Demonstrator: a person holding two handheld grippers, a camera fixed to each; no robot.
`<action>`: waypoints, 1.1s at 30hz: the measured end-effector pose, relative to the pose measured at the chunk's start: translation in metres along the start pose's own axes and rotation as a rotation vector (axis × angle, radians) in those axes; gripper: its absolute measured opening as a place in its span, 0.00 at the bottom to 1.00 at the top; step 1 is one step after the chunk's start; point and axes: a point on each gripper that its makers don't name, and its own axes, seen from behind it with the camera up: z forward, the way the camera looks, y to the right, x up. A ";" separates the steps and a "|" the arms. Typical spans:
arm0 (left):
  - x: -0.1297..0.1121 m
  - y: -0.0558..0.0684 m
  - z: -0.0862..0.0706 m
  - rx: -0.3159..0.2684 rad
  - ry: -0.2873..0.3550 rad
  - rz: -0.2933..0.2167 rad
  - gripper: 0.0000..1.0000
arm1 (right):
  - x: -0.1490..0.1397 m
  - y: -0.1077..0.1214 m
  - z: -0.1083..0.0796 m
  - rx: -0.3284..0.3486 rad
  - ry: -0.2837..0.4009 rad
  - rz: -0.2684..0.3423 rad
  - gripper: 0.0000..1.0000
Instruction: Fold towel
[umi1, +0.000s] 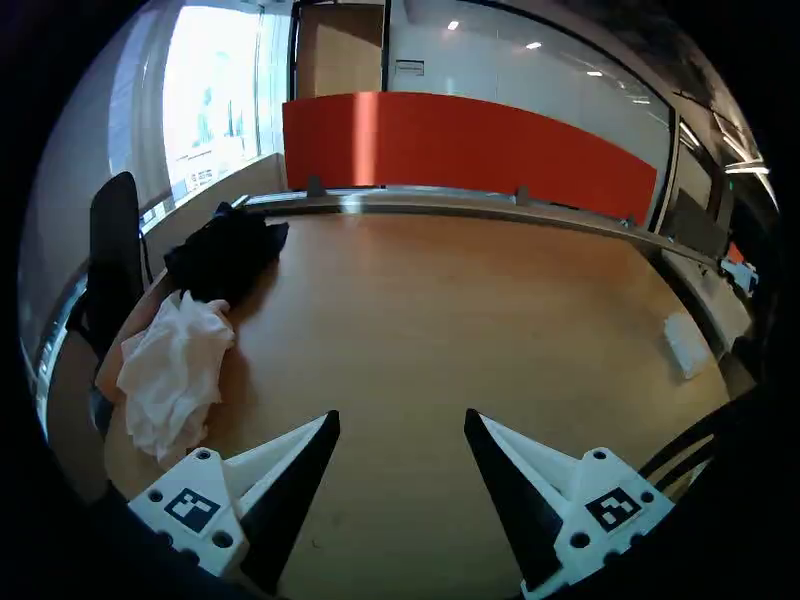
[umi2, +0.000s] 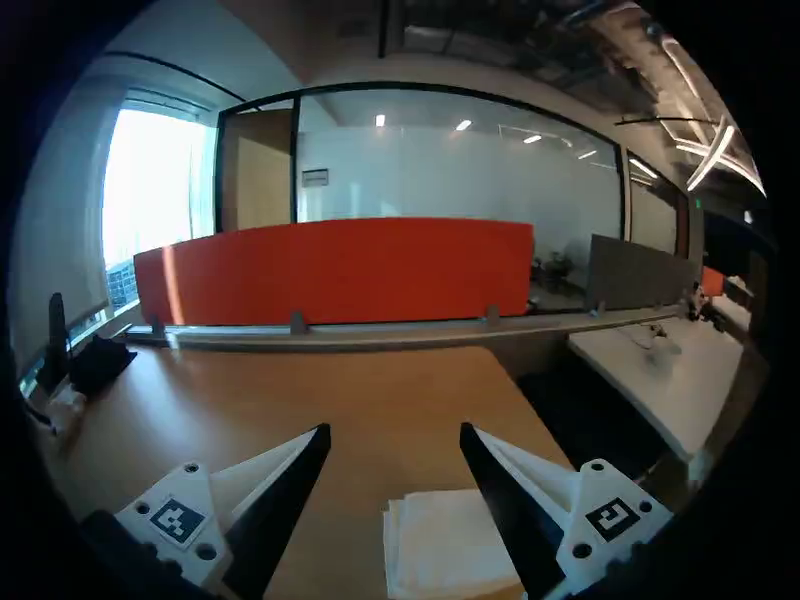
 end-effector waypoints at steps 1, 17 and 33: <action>0.004 0.000 0.001 -0.001 0.010 0.001 0.92 | 0.004 -0.003 -0.001 0.003 0.010 0.000 1.00; 0.095 -0.008 0.017 0.002 0.247 0.047 0.92 | 0.047 -0.060 -0.005 0.048 0.124 0.018 1.00; 0.189 -0.020 0.024 0.011 0.451 0.058 0.92 | 0.077 -0.133 -0.003 0.076 0.187 -0.003 1.00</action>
